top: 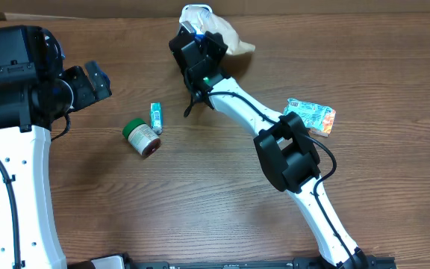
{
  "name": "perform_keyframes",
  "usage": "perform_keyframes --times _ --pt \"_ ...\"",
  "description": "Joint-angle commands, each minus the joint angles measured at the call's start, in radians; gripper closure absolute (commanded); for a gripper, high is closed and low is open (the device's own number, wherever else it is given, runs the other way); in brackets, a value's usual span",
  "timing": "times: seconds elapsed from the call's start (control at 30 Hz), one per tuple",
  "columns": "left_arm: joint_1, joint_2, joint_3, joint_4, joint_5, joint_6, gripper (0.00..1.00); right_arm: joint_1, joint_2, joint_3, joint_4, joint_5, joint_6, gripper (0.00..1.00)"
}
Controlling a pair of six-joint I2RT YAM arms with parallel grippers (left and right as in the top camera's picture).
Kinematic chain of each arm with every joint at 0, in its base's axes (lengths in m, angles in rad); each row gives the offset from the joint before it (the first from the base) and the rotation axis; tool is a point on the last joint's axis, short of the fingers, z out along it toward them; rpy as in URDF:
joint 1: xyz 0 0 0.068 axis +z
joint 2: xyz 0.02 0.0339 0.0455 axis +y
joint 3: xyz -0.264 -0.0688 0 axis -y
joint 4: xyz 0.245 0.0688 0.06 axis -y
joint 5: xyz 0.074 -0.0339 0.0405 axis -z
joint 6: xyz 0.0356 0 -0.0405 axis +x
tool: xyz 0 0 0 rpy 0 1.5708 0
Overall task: Scan the item barcode
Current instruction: 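Carry the clear bag to the white scanner with the right gripper, then carry the clear bag right and drop it on the table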
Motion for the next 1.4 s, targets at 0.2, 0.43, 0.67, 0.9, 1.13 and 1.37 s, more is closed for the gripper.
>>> perform_keyframes --times 0.2,0.43,0.67,0.9,1.13,1.37 --pt "0.005 -0.012 0.015 0.0 -0.006 0.008 0.0 0.026 -0.331 0.026 -0.387 -0.203 0.478 0.96" --pt "0.005 -0.012 0.014 0.0 -0.006 0.008 0.01 0.002 -0.545 0.026 -0.793 -0.525 0.93 0.96" --pt "0.005 -0.012 0.015 0.0 -0.006 0.008 0.0 -0.174 -0.609 0.019 -1.173 -0.819 1.155 0.96" --pt "0.005 -0.012 0.015 0.0 -0.006 0.008 0.0 -0.34 -0.608 -0.203 -1.133 -0.923 1.143 0.96" --pt "0.005 -0.012 0.014 0.0 -0.006 0.008 0.01 -0.446 -0.608 -0.478 -0.911 -0.896 1.086 0.96" --pt "0.005 -0.012 0.015 0.0 -0.006 0.008 0.0 -0.556 -0.608 -0.609 -0.885 -0.896 1.103 0.96"
